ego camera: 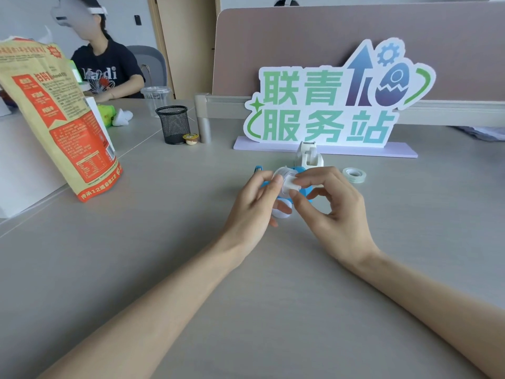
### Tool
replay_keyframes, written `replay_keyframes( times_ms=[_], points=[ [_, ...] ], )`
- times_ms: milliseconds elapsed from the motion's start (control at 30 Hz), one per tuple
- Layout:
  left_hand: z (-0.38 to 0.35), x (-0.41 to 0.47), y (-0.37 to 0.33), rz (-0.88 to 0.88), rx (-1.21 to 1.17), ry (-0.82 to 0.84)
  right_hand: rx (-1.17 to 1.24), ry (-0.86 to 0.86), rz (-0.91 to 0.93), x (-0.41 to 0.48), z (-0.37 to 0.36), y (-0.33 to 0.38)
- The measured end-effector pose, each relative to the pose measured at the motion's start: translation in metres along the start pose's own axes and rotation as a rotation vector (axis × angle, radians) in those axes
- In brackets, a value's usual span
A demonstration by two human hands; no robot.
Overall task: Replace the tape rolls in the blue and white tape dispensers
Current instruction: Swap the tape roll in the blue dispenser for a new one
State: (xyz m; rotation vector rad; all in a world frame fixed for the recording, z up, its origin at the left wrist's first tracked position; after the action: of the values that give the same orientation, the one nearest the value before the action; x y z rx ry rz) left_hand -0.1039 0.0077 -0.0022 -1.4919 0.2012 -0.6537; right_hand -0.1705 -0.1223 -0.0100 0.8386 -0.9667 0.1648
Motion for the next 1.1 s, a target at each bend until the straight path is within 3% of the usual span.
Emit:
replay_keyframes(
  times_ms=[567, 1100],
  points=[
    [0.002, 0.005, 0.01, -0.181, 0.214, -0.04, 0.041, -0.025, -0.159, 0.002, -0.001, -0.004],
    [-0.001, 0.001, 0.01, -0.118, 0.17, 0.033, 0.056, 0.008, -0.169, 0.002, 0.0, -0.005]
  ],
)
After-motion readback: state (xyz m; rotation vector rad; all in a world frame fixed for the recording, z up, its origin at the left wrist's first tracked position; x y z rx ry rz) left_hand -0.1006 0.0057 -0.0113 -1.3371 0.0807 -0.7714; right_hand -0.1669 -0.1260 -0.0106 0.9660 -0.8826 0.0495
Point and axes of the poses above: each hand's wrist, its own x-axis towards the middle knuckle, its own z-axis out of the back of the hand, y = z × x, the point moved 2 cm from there along x, towards the middle knuckle, and after that the axes turned 1 degree about x, right-handed, at the moved point
